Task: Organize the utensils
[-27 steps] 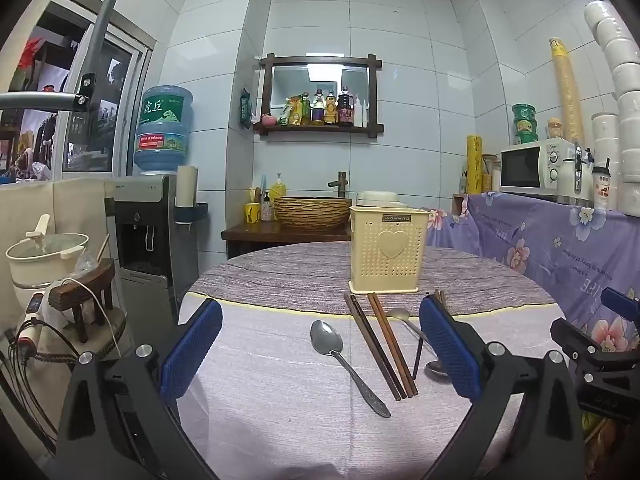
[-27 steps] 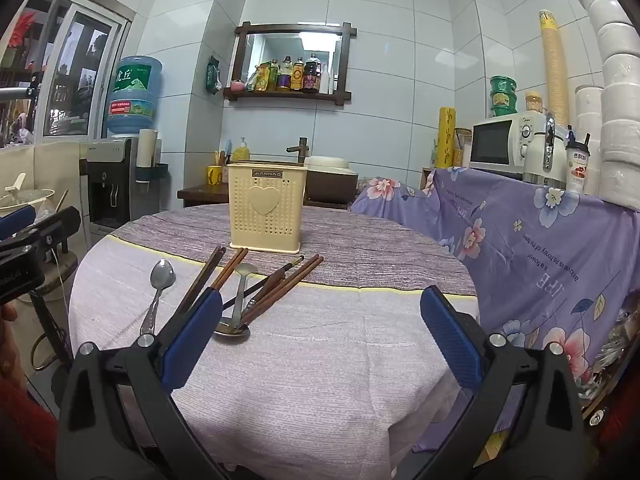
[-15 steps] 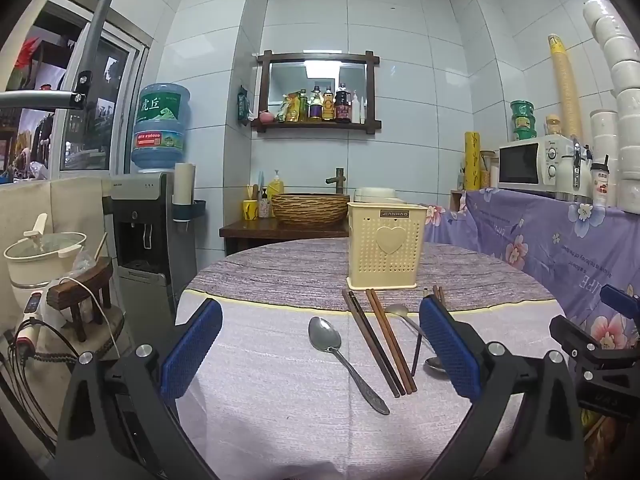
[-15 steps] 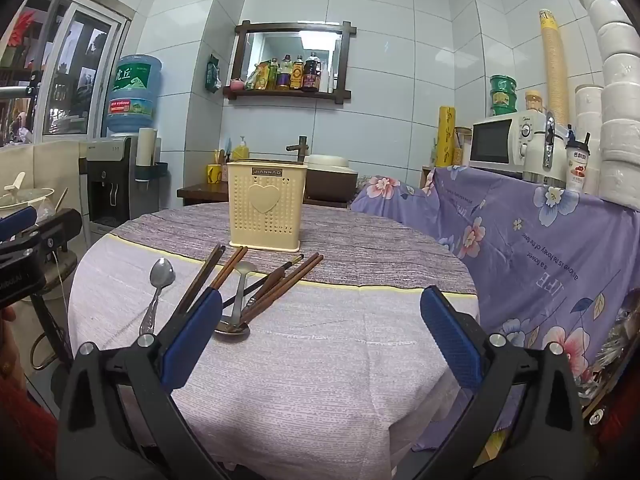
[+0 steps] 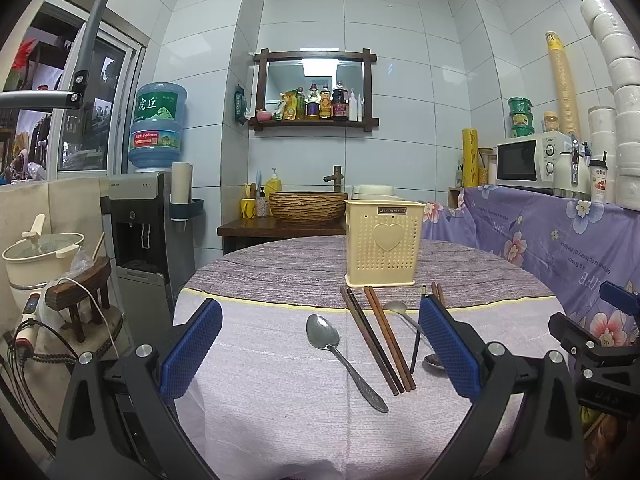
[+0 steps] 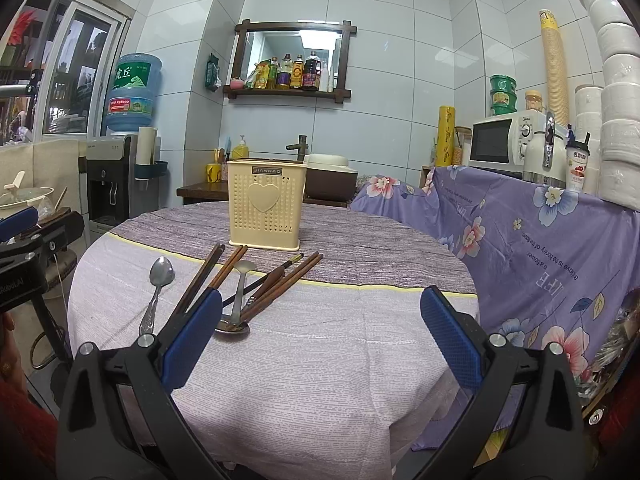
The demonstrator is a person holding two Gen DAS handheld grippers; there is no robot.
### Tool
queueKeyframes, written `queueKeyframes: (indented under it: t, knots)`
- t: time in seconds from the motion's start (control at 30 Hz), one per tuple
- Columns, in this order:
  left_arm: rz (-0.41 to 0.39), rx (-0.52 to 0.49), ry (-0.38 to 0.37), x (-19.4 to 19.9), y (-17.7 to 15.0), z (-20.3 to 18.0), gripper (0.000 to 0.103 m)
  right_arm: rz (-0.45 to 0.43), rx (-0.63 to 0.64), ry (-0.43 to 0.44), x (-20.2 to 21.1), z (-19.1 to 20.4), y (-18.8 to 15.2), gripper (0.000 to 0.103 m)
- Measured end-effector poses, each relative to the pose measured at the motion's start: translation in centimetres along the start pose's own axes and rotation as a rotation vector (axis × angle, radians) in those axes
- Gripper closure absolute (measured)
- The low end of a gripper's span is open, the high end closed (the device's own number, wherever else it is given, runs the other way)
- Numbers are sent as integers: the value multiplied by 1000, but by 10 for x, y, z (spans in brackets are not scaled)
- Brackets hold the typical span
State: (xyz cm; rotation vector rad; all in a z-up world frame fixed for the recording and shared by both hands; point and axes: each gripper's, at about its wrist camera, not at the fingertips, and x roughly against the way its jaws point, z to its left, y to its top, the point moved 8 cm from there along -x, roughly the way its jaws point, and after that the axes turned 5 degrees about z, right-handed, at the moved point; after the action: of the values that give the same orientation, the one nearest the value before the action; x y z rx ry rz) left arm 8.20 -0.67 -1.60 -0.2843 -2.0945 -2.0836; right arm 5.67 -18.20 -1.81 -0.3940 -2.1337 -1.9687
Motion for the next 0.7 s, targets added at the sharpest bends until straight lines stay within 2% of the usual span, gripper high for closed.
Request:
queueKeyframes:
  t: [0.7]
  knots:
    - [4, 0, 0, -1, -1, 0, 5, 3, 4, -3, -1, 0, -1, 5]
